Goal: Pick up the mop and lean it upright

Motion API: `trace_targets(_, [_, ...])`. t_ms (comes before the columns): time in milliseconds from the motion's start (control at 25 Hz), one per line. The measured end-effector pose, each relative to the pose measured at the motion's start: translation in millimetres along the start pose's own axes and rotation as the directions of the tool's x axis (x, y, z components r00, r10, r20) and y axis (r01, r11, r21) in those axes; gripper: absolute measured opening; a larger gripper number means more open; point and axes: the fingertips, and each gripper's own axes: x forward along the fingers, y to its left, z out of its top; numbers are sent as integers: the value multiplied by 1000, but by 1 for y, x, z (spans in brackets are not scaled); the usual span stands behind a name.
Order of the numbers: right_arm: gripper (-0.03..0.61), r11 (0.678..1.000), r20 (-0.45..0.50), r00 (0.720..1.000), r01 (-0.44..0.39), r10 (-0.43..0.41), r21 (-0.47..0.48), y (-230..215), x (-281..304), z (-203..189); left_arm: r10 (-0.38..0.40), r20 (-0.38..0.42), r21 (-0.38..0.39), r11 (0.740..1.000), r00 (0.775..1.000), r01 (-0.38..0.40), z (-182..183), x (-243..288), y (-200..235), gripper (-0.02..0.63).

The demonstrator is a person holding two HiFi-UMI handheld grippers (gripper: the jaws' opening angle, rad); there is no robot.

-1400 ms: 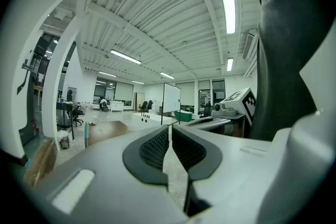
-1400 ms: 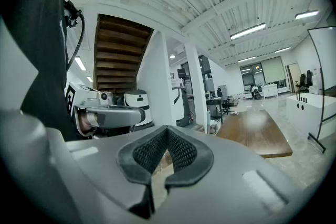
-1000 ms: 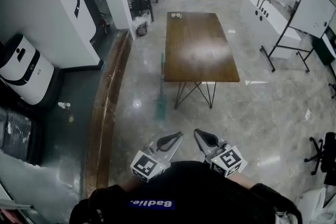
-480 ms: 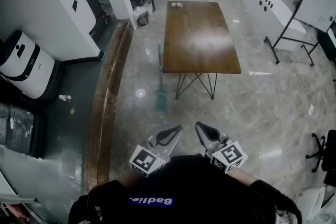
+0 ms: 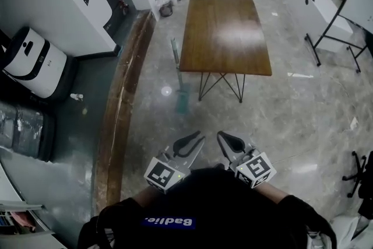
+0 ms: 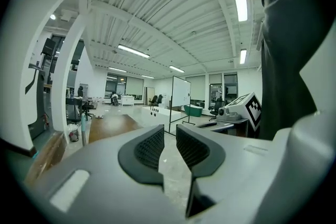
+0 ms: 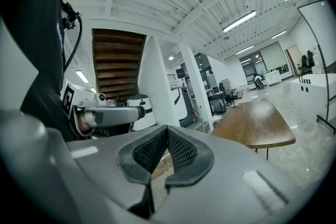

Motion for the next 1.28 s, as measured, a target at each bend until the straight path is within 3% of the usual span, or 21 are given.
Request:
trace_targets(400, [6, 999, -39, 998, -51, 51, 3, -20, 13, -10, 57, -13, -41, 998, 998, -57, -8, 14, 17, 120])
trace_targets(640, [6, 1000, -34, 999, -5, 4, -17, -40, 45, 5, 39, 16, -34, 999, 999, -39, 1, 26, 54, 120])
trace_targets(1000, [6, 997, -37, 998, 58, -60, -46, -60, 124, 26, -21, 25, -16, 1000, 999, 22, 4, 39, 141, 123])
trace_targets(1280, [6, 992, -51, 992, 115, -118, -60, -75, 191, 38, -46, 34, -55, 997, 998, 48, 13, 46, 216, 136])
